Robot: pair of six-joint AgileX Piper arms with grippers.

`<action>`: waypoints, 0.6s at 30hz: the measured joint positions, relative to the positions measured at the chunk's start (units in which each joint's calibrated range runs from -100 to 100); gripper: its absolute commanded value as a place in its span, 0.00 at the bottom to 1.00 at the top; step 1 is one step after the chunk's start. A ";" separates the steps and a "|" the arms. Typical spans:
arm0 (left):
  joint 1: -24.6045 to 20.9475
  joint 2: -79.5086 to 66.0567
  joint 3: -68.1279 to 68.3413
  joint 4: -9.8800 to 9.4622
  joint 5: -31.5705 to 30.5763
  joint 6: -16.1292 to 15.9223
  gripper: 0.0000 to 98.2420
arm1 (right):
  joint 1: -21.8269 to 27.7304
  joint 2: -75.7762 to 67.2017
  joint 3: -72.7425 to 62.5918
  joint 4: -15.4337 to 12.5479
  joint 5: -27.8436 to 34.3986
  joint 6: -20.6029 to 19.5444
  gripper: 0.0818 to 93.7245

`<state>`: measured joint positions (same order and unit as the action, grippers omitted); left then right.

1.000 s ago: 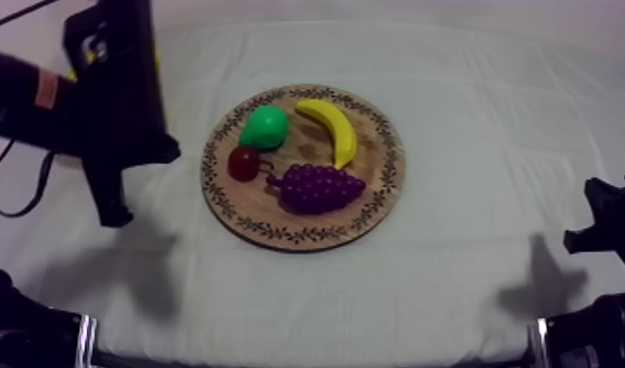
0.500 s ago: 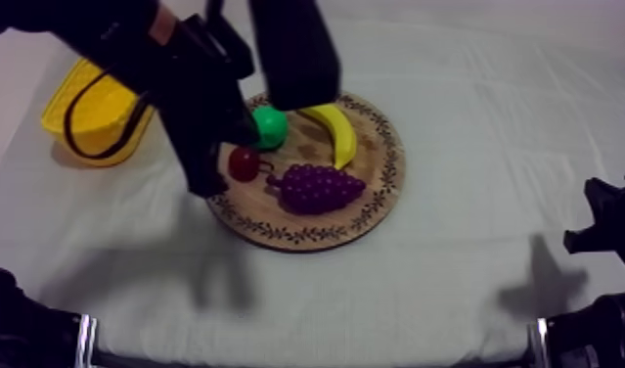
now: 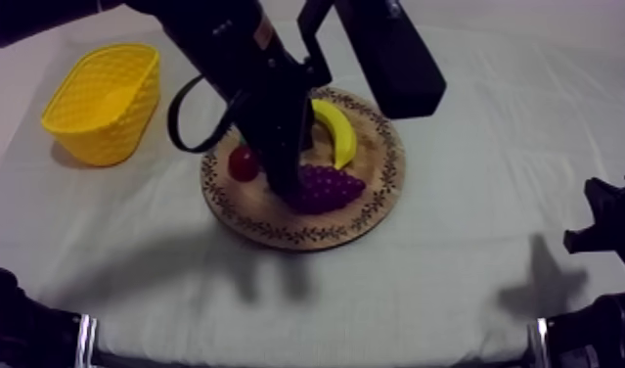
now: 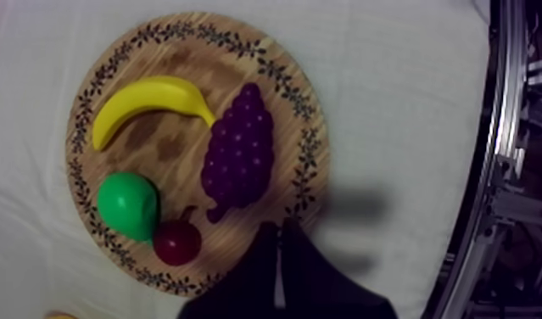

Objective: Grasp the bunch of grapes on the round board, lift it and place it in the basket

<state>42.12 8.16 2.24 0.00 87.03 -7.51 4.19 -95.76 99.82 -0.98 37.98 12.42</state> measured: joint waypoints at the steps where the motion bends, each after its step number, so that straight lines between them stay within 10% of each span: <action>1: 0.04 0.19 -0.07 0.00 0.02 0.26 0.06 | 0.00 0.00 0.00 0.00 0.00 0.00 0.00; 18: 1.75 4.71 -0.53 -2.13 0.52 0.36 0.65 | 0.00 0.00 0.00 0.00 0.00 0.00 0.00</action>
<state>43.86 12.87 1.70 -2.13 87.54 -7.14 4.19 -95.76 99.82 -0.98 37.98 12.42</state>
